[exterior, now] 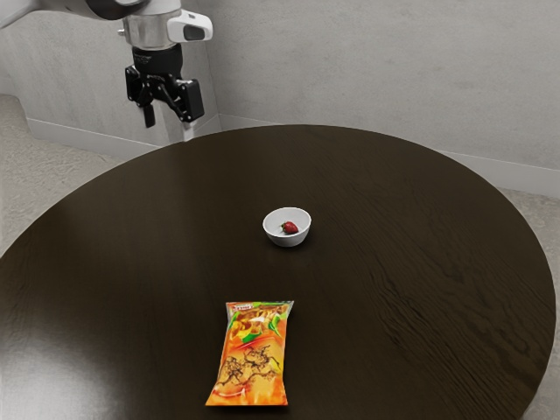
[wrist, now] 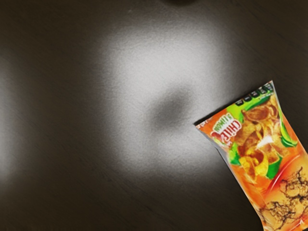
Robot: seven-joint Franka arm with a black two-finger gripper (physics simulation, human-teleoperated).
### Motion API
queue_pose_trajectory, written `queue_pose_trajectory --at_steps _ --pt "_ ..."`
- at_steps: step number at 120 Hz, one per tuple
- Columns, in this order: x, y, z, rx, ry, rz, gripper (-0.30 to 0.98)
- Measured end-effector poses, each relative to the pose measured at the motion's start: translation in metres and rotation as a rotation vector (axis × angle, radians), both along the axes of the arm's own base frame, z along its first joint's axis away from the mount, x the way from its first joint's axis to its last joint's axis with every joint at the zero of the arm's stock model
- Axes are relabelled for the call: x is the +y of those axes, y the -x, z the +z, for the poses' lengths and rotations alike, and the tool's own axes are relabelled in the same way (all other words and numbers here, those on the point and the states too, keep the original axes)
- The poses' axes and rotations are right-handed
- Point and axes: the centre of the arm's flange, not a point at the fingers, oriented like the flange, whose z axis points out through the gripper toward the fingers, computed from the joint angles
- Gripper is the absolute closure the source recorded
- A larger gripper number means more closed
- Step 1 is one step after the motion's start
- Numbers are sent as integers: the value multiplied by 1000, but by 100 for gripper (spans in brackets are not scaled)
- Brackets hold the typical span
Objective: Take strawberry from the bowl
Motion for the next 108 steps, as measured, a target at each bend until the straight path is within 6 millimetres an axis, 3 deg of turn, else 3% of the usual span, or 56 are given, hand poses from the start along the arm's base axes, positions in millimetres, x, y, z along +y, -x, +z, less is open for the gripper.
queue_pose_trajectory --at_steps 32,36,44,48,52,66,77,87,98,108 --pt "4 0 3 -6 16 -2 0" --pt "-13 0 12 -35 14 -53 0" --pt "-79 -5 15 -97 2 -239 0" --pt "-99 -13 3 -104 -6 -313 0" --pt "-101 -30 -24 -84 -12 -357 0" --pt "-64 -93 -137 -16 -9 -443 2" --pt "-46 -118 -190 -15 4 -510 5" --pt "-50 -132 -220 -36 17 -583 7" --pt "-68 -137 -225 -69 11 -678 13" --pt "-71 -141 -234 -81 0 -749 22"
